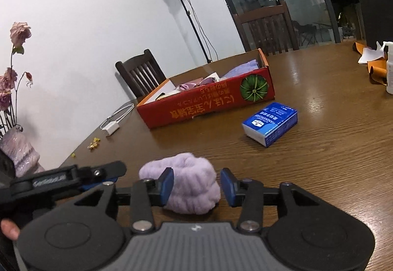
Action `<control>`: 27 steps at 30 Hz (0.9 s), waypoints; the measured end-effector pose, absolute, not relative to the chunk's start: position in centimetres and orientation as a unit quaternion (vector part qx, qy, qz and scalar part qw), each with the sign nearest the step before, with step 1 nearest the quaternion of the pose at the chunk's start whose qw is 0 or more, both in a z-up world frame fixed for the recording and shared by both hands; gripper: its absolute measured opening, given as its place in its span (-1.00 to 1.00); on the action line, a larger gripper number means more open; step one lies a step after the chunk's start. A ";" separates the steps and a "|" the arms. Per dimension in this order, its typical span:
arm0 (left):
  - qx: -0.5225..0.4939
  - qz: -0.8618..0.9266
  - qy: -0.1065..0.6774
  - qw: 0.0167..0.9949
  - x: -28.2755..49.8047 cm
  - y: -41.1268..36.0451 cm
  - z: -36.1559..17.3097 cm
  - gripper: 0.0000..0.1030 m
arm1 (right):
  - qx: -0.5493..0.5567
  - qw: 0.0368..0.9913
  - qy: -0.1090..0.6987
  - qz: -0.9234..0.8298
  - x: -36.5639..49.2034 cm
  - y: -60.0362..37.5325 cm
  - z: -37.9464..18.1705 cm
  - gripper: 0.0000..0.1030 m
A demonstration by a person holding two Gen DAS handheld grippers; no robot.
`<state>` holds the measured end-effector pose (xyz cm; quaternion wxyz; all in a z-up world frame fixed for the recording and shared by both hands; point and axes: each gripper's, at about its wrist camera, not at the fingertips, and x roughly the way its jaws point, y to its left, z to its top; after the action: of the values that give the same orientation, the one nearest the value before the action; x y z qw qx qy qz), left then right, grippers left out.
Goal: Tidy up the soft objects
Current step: 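Carry the lavender towel with both grippers into the box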
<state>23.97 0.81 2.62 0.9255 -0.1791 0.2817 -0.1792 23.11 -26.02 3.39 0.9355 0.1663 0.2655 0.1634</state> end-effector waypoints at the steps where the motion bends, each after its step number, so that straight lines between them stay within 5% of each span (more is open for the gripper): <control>1: -0.178 -0.184 0.277 0.926 23.7 0.7 2.6 0.12 | 0.167 0.935 0.267 0.163 23.3 -26.0 3.2 -0.17; 3: -0.173 -0.199 0.277 0.924 23.7 0.4 2.4 0.35 | 0.170 0.931 0.276 0.166 23.7 -26.1 2.9 -0.17; 10: -0.178 -0.222 0.305 0.909 25.2 -0.4 0.8 0.36 | 0.176 0.924 0.288 0.179 24.4 -25.7 2.0 -0.14; 11: -0.184 -0.221 0.298 0.910 25.3 -0.4 0.7 0.26 | 0.177 0.923 0.290 0.180 24.7 -25.8 2.0 -0.14; 14: -0.192 -0.244 0.304 0.901 26.0 -0.5 0.5 -0.53 | 0.177 0.919 0.299 0.188 25.3 -25.8 1.8 -0.34; 15: -0.192 -0.247 0.307 0.899 26.3 -0.5 0.4 -0.58 | 0.174 0.916 0.303 0.197 25.5 -25.7 1.7 -0.53; 18: -0.191 -0.239 0.292 0.906 27.0 -0.7 1.1 -0.74 | 0.145 0.916 0.308 0.211 26.2 -25.2 2.5 -0.66; 27: -0.136 -0.291 0.250 0.913 39.1 -4.7 10.9 -0.78 | 0.086 0.946 0.221 0.221 36.4 -27.7 12.1 -0.68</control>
<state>39.13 -4.70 10.85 0.9132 -0.1363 0.2501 -0.2914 36.35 -27.73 12.08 0.9460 0.0864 0.2211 0.2209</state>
